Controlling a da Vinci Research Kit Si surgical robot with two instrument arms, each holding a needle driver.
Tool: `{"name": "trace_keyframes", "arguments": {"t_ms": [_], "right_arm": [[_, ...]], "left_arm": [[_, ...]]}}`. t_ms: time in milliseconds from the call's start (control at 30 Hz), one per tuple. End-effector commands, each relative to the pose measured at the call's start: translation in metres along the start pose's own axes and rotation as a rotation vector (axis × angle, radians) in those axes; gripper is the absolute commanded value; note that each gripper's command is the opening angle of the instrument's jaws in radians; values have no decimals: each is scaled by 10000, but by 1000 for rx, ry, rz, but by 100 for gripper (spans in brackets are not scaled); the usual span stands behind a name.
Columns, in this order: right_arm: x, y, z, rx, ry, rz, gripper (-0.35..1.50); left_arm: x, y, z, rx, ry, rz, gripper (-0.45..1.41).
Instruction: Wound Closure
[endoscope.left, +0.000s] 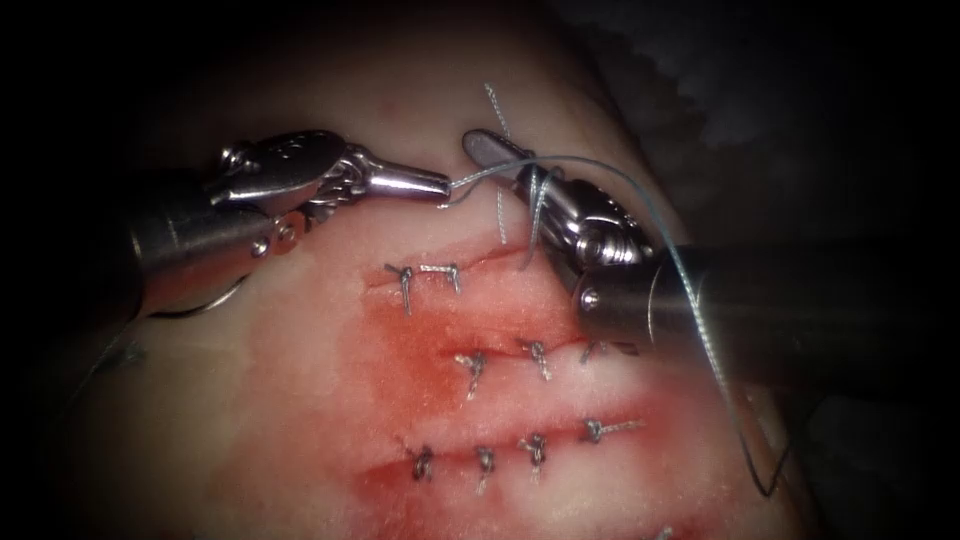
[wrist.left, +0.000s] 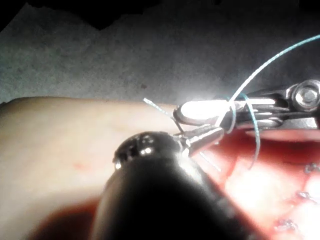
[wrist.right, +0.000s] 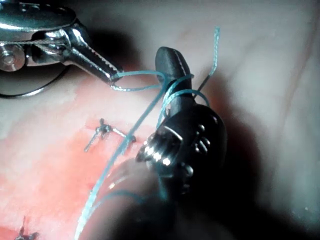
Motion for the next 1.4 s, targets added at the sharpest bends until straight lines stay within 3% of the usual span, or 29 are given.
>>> {"name": "trace_keyframes", "arguments": {"t_ms": [33,300,500,833,1400], "right_arm": [[3,1,11,13,-22,1,51],[3,-1,11,67,12,-33,61],[6,-3,10,98,26,-76,56],[0,-15,6,238,33,-202,46],[-32,28,-4,257,46,-225,14]], "left_arm": [[-10,5,5,5,0,4,-45],[-7,-6,27,21,19,6,-45],[-5,-5,29,4,41,10,-45],[-8,9,24,-45,43,15,-45],[-23,-2,24,-42,39,1,-45]]}}
